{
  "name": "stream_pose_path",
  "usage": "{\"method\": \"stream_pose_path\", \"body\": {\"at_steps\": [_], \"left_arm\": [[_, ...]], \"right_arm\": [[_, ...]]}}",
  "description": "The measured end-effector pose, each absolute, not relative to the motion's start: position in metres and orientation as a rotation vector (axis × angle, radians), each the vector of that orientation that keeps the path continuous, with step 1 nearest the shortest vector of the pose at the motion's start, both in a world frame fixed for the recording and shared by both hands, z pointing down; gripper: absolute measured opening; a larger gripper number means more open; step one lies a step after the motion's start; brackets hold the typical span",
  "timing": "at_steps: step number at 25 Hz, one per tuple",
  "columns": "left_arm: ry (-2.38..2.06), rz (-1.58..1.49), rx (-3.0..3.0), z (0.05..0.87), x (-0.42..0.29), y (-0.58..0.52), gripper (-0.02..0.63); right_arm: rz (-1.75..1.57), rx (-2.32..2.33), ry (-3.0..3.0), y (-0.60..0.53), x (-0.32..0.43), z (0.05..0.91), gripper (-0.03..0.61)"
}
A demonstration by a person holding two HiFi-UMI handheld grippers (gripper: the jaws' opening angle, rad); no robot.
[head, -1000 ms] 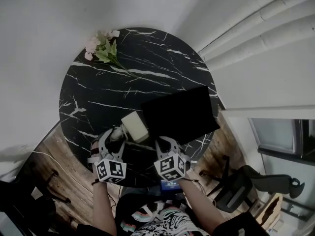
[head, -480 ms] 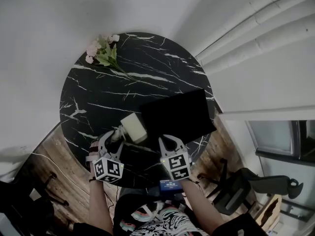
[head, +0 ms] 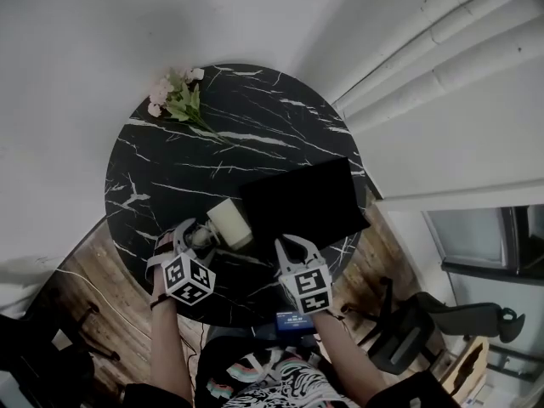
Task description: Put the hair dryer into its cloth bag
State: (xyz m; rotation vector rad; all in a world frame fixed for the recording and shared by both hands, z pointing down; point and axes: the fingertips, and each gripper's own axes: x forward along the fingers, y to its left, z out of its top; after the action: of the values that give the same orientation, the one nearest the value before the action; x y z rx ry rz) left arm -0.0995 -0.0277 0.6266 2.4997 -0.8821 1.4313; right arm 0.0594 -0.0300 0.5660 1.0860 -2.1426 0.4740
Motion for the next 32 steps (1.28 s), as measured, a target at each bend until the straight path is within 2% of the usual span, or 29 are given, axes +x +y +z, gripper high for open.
{"method": "stream_pose_path", "body": {"at_steps": [2, 11, 13, 15, 28, 32], "left_arm": [[-0.816, 1.426, 2.495, 0.632, -0.094, -0.029, 0.280], [-0.907, 1.205, 2.498, 0.637, -0.094, -0.032, 0.287], [-0.912, 1.144, 2.509, 0.635, -0.094, -0.029, 0.248], [-0.873, 1.073, 2.485, 0.634, -0.093, -0.027, 0.235], [-0.672, 0.713, 2.375, 0.603, -0.054, -0.012, 0.229], [-0.581, 0.775, 2.390, 0.603, -0.036, -0.010, 0.229]], "right_arm": [[0.483, 1.102, -2.145, -0.030, 0.060, 0.566, 0.026], [0.456, 1.211, -2.170, -0.037, 0.070, 0.549, 0.026], [0.450, 1.217, -2.171, -0.036, 0.070, 0.547, 0.026], [0.438, 1.221, -2.175, -0.035, 0.070, 0.544, 0.026], [0.392, 1.168, -2.190, -0.023, 0.065, 0.544, 0.026], [0.388, 1.189, -2.199, -0.024, 0.066, 0.541, 0.026]]}}
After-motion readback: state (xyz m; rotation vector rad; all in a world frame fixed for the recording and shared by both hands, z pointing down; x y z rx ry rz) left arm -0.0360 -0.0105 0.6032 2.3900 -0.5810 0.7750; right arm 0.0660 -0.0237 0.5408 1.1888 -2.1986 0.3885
